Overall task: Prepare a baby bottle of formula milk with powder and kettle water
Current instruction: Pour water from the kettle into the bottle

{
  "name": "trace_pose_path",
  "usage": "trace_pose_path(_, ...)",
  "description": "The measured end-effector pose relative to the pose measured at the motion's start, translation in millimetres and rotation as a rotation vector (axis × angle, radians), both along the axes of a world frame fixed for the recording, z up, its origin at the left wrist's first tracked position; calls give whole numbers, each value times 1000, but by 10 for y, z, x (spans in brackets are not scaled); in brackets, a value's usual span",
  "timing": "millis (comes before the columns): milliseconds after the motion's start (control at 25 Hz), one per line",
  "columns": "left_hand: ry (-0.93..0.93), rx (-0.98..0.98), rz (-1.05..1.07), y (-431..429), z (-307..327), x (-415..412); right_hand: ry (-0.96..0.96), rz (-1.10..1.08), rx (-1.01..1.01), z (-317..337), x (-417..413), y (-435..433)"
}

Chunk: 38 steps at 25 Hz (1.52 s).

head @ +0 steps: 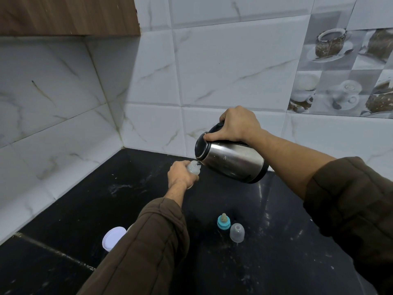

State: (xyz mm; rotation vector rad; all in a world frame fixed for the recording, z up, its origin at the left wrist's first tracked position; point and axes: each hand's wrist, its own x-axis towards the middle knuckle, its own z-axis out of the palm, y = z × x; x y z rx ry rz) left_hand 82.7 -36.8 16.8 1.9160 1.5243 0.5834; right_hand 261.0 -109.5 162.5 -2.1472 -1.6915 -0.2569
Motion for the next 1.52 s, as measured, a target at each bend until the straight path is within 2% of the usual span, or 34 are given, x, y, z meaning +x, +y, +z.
trace_pose_path(1520,-5,8,-6,-70,30,17,1,-12,2,3,41,-43)
